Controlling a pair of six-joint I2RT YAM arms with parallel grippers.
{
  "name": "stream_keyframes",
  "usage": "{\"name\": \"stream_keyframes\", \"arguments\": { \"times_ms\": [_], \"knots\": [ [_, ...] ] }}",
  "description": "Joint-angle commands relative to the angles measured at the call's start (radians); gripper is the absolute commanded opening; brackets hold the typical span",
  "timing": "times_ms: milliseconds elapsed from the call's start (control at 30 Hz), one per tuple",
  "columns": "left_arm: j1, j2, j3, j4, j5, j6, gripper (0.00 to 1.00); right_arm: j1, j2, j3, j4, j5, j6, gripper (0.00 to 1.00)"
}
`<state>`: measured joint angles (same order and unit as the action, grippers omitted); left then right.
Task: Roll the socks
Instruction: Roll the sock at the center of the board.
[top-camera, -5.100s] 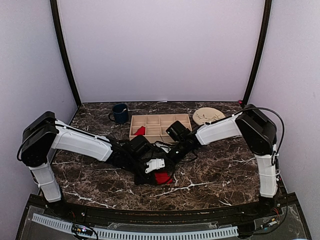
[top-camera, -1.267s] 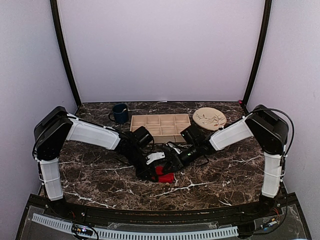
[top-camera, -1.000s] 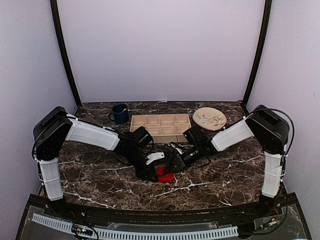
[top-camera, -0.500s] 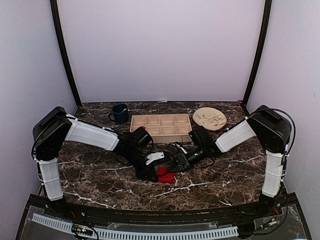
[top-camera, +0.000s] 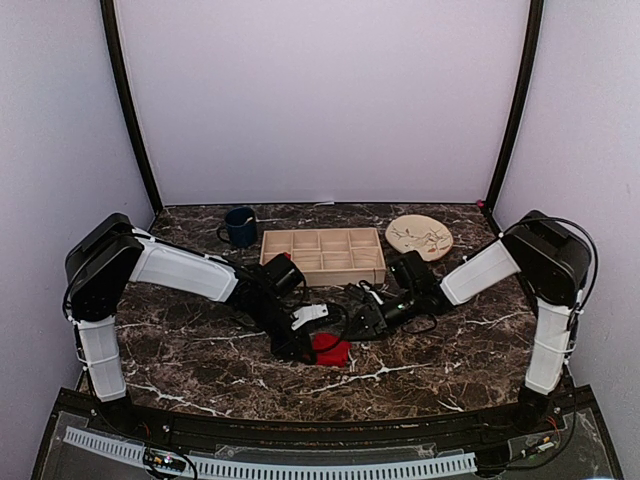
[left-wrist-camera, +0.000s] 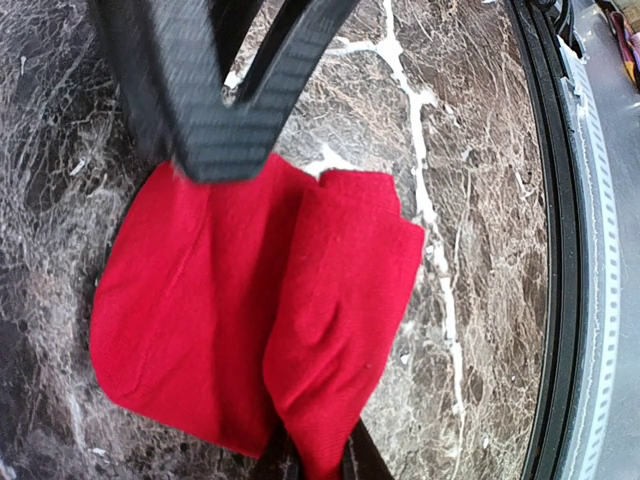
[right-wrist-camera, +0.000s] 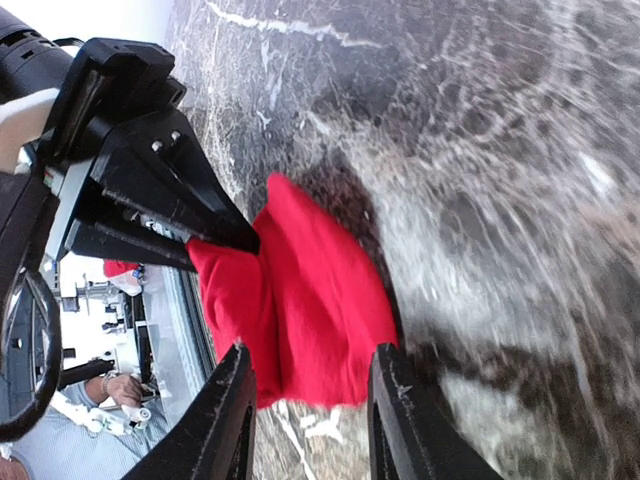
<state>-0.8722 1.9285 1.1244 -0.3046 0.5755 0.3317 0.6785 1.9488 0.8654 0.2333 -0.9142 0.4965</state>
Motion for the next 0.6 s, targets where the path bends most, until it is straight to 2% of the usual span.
{"name": "stream_keyframes", "arguments": {
  "times_ms": [0, 300, 567],
  "knots": [
    [-0.004, 0.012, -0.041, -0.082, -0.049, -0.001, 0.12, -0.016, -0.081, -0.027, -0.013, 0.052, -0.04, 0.36],
    [-0.003, 0.021, -0.022, -0.107, -0.043, 0.008, 0.11, -0.006, -0.232, -0.073, -0.126, 0.203, -0.171, 0.37],
    [-0.002, 0.062, 0.04, -0.173, -0.02, 0.016, 0.11, 0.078, -0.345, -0.152, -0.146, 0.374, -0.277, 0.38]
  ]
}}
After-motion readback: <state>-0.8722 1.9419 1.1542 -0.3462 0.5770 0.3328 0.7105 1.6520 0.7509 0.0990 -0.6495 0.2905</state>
